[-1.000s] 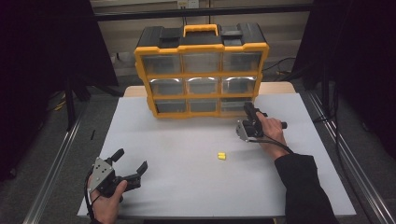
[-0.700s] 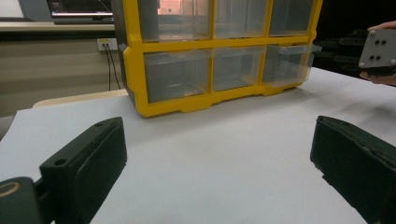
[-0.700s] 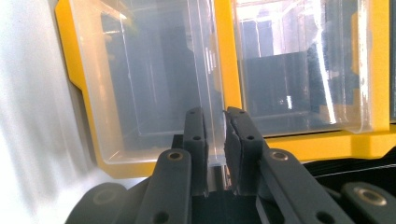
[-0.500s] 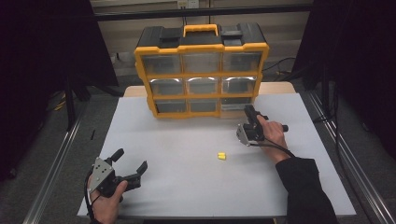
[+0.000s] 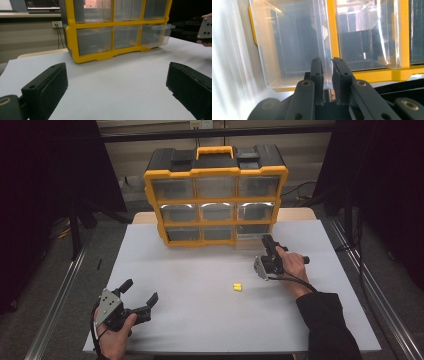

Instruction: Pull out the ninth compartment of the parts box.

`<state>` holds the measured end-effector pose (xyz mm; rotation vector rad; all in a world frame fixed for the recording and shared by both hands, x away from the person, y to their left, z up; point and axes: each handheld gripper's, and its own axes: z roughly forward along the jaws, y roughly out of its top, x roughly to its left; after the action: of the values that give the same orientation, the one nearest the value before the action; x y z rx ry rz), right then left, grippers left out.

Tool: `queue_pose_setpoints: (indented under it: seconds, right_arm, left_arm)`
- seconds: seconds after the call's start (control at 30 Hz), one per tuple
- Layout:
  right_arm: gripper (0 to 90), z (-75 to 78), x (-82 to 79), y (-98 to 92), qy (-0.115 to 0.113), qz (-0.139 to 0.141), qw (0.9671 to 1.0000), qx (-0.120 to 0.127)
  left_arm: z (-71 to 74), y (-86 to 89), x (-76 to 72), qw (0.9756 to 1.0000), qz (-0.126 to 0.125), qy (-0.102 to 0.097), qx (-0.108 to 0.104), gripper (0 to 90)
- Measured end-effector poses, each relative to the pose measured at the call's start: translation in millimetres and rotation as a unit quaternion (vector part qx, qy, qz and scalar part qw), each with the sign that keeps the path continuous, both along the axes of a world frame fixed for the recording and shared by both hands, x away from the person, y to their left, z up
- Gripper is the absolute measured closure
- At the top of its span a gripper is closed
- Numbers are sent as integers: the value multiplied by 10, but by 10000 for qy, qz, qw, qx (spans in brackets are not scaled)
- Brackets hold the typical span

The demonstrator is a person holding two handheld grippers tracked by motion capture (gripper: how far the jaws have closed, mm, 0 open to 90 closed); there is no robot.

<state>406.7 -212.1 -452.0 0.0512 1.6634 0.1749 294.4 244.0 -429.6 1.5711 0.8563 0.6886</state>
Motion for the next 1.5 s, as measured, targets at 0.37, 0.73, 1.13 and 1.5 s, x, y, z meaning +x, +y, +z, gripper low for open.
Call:
queue_pose_setpoints:
  seconds: [0.37, 0.73, 1.13, 1.5]
  right_arm:
    - [803, -4, -58, 3, -22, 8, 10000, -30]
    - [802, 0, -98, 1, -39, 42, 10000, -52]
    - [797, -8, -167, 13, -61, 53, 9999, -93]
    - [787, -30, -222, 38, -9, 116, 9999, -72]
  left_arm:
    - [-4, -7, -2, 10000, -10, 21, -36, 38]
    - [-6, -8, 0, 10000, -16, 27, -36, 38]
    - [-5, -14, 1, 10000, -37, 22, -25, 38]
    - [-4, -13, 5, 10000, -52, 6, 11, 38]
